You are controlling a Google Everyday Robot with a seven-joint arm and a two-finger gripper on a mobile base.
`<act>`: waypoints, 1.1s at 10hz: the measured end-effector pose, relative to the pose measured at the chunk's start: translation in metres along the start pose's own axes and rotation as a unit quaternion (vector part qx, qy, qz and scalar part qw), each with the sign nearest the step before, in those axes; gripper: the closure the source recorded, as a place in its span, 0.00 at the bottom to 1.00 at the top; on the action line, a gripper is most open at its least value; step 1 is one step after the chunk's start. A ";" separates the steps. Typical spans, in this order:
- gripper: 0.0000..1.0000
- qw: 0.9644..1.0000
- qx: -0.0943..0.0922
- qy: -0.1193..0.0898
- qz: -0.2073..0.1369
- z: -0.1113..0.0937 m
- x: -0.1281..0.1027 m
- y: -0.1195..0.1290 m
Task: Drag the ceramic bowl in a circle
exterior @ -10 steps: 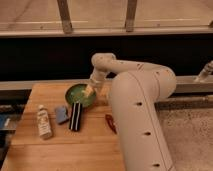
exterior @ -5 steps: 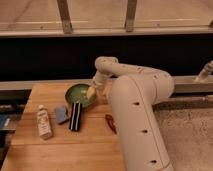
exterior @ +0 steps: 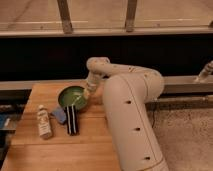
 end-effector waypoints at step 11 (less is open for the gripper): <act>1.00 0.996 0.046 0.018 0.077 -0.058 0.043 -0.047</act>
